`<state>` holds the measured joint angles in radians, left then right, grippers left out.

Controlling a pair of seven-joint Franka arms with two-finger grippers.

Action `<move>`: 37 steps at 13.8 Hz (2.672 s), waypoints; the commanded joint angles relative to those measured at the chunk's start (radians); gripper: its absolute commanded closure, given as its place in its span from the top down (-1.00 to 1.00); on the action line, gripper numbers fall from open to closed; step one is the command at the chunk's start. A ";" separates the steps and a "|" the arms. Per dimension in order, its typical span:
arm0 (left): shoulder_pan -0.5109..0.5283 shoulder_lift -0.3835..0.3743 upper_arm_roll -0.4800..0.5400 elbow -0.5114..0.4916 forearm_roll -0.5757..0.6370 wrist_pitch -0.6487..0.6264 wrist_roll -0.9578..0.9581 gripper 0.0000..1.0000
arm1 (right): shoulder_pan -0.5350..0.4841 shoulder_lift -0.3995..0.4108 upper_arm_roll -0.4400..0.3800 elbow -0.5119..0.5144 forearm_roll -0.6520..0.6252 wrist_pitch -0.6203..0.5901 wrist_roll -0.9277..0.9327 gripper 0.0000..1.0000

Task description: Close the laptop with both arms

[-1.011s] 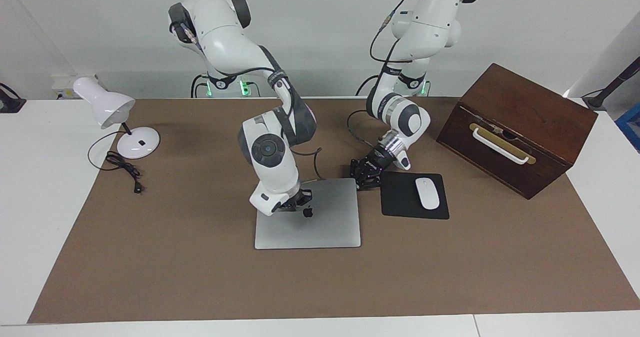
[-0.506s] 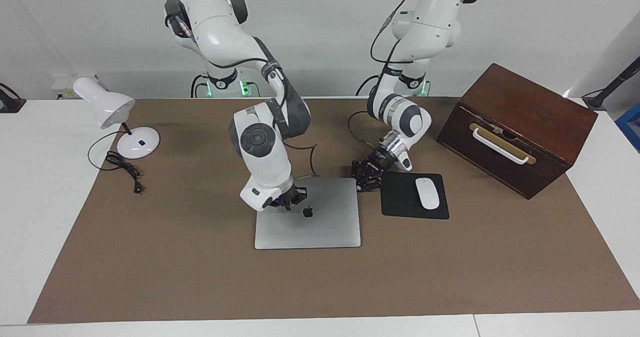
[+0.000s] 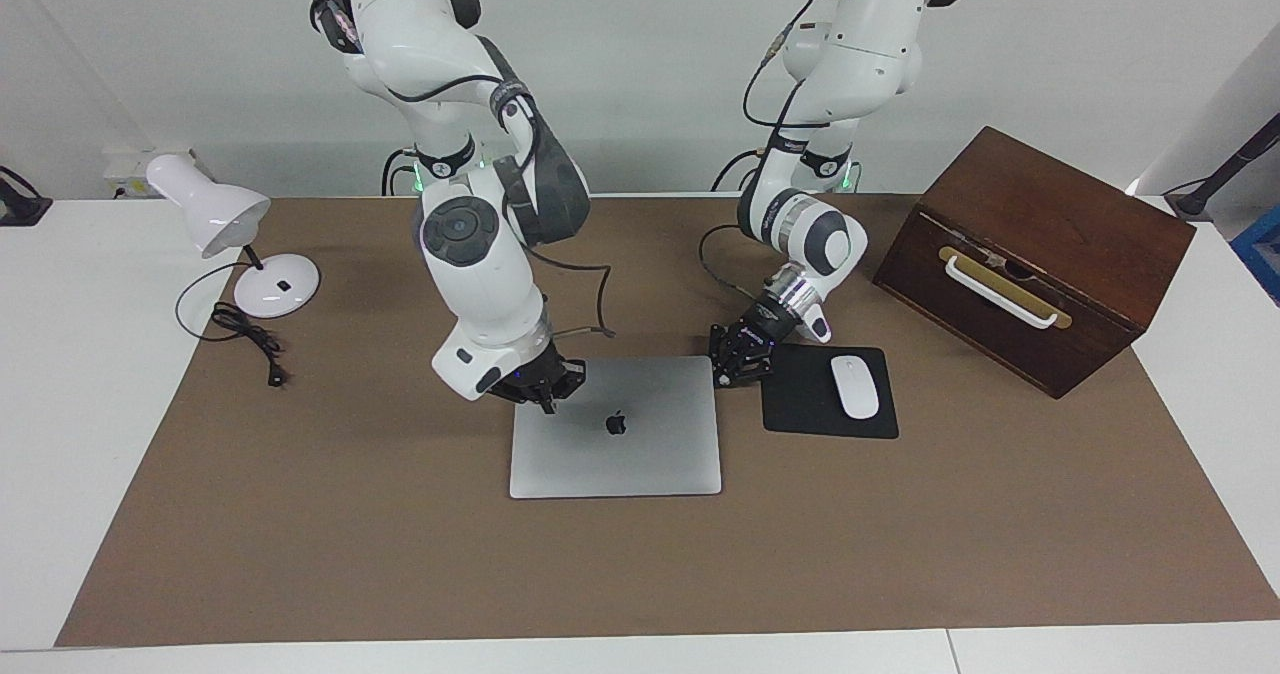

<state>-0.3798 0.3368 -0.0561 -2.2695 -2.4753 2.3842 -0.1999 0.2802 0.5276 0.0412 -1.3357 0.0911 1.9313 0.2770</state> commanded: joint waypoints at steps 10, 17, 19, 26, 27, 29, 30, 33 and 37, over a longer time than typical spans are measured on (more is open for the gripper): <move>0.042 -0.018 -0.004 0.008 -0.011 0.044 0.011 -1.00 | -0.102 -0.155 0.008 -0.019 -0.122 -0.089 -0.192 -1.00; 0.075 -0.019 -0.004 0.059 0.078 0.064 -0.036 -1.00 | -0.165 -0.227 0.008 -0.019 -0.137 -0.138 -0.312 -1.00; 0.094 -0.021 -0.010 0.067 0.079 0.070 -0.042 -1.00 | -0.174 -0.245 0.008 -0.019 -0.139 -0.156 -0.320 -1.00; 0.137 -0.025 -0.010 0.137 0.246 0.099 -0.188 -1.00 | -0.210 -0.325 0.009 -0.019 -0.134 -0.232 -0.361 -1.00; 0.141 -0.025 -0.010 0.143 0.259 0.101 -0.190 -1.00 | -0.219 -0.333 0.009 -0.017 -0.133 -0.251 -0.372 -1.00; 0.141 -0.019 -0.010 0.165 0.297 0.121 -0.190 -1.00 | -0.228 -0.359 0.009 -0.017 -0.131 -0.278 -0.378 -1.00; 0.141 -0.015 -0.011 0.183 0.346 0.128 -0.188 -1.00 | -0.228 -0.366 0.009 -0.017 -0.133 -0.288 -0.378 -1.00; 0.147 -0.001 -0.010 0.234 0.476 0.128 -0.188 -1.00 | -0.234 -0.391 0.009 -0.019 -0.133 -0.314 -0.380 -1.00; 0.145 0.045 -0.008 0.332 0.724 0.157 -0.185 -1.00 | -0.254 -0.439 0.011 -0.019 -0.130 -0.371 -0.401 -1.00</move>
<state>-0.2425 0.3348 -0.0552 -2.0104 -1.8658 2.5065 -0.3718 0.0548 0.1298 0.0399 -1.3353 -0.0319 1.5885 -0.0857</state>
